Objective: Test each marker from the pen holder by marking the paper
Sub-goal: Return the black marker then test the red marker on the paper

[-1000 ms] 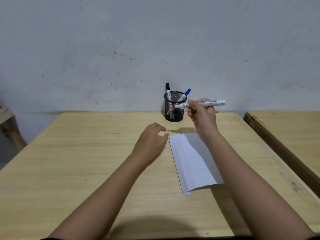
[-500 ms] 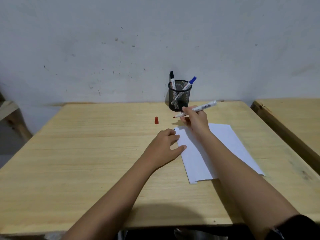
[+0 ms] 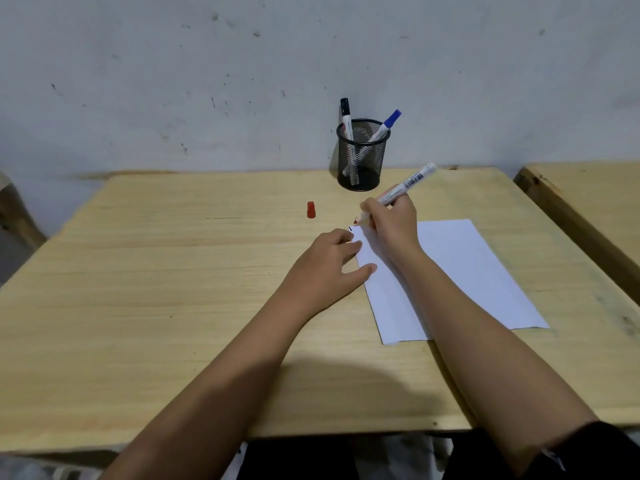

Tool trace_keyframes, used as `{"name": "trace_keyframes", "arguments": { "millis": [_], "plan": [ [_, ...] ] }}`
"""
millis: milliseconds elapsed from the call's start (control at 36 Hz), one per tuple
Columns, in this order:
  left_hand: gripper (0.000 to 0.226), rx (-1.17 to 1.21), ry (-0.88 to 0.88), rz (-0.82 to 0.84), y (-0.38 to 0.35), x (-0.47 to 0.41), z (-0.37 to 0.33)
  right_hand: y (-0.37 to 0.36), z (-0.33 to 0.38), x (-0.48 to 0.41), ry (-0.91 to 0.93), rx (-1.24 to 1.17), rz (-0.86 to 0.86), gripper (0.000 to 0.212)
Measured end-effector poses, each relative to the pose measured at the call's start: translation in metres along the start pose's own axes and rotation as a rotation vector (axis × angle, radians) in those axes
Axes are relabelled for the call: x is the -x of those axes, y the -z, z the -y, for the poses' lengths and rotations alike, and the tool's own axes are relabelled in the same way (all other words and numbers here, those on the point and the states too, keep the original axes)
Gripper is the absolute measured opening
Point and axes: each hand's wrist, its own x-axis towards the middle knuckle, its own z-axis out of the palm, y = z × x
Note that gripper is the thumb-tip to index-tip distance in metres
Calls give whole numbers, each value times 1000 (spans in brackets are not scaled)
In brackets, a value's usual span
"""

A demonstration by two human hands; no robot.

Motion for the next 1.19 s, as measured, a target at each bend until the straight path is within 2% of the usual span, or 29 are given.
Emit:
{"name": "trace_keyframes", "arguments": {
  "millis": [167, 1194],
  "plan": [
    [54, -10, 0, 6, 0, 0, 0, -1, -1, 0, 33, 111, 20, 16],
    [49, 10, -9, -1, 2, 0, -1, -4, 2, 5, 41, 180, 68, 17]
  ]
}}
